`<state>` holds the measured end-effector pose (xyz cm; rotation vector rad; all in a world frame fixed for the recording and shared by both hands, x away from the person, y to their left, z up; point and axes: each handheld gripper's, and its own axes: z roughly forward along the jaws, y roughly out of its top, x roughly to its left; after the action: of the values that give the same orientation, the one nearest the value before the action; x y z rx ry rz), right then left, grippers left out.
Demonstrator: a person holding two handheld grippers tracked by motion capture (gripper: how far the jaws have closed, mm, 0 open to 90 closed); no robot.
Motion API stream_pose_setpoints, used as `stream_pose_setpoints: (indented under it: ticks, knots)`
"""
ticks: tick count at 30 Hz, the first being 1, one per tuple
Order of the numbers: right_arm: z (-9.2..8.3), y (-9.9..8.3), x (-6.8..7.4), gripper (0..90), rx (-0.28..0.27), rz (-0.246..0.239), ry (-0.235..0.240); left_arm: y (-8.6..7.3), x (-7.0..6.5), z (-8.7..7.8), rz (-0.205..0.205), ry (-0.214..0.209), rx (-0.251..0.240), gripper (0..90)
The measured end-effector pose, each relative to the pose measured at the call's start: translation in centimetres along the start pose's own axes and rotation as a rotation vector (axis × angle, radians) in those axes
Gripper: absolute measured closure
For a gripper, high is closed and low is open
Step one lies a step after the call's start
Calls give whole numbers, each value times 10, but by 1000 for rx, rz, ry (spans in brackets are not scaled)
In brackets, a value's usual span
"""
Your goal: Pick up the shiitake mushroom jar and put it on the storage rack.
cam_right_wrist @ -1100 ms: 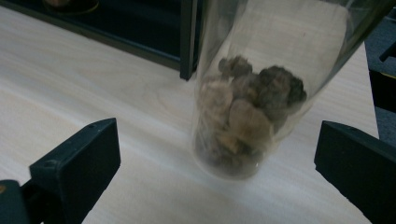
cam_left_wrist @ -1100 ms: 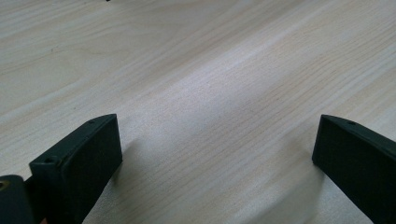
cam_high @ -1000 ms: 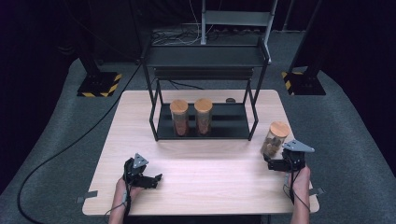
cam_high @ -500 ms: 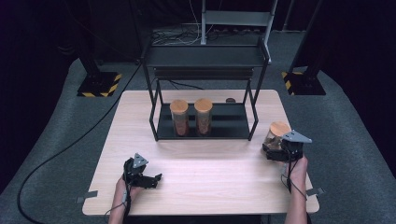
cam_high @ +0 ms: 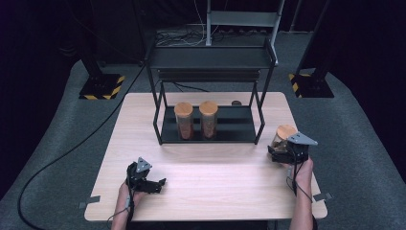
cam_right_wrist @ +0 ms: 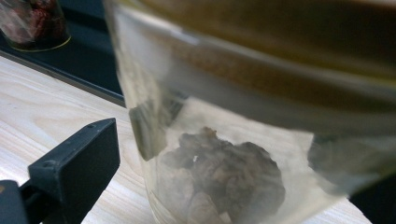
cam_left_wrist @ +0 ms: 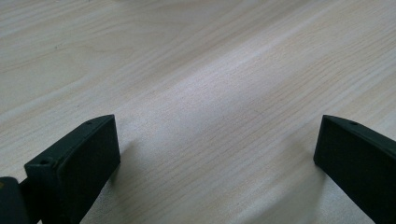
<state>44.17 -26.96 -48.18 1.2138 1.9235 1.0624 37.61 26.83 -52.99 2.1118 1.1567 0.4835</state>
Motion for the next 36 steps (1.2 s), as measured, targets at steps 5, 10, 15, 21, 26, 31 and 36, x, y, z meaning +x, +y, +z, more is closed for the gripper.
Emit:
stream_pose_setpoints:
  ticks: [5,10,15,21,26,31,36]
  knots:
    - [2,-1,0,0,-8,2,2,0,0,0,0,0,0,0]
    - [5,-4,0,0,-12,2,12,0,0,0,0,0,0,0]
    - [5,-7,1,115,-37,9,-9,0,0,0,1,0,1,0]
    - [6,-13,-4,231,-48,30,20,0,0,0,1,0,1,0]
    - [7,-15,-5,243,-73,50,28,0,0,0,2,0,1,0]
    - [6,-17,-5,246,-83,57,35,0,0,0,2,0,1,0]
    - [6,-17,-5,247,-88,62,32,0,0,0,2,0,1,0]
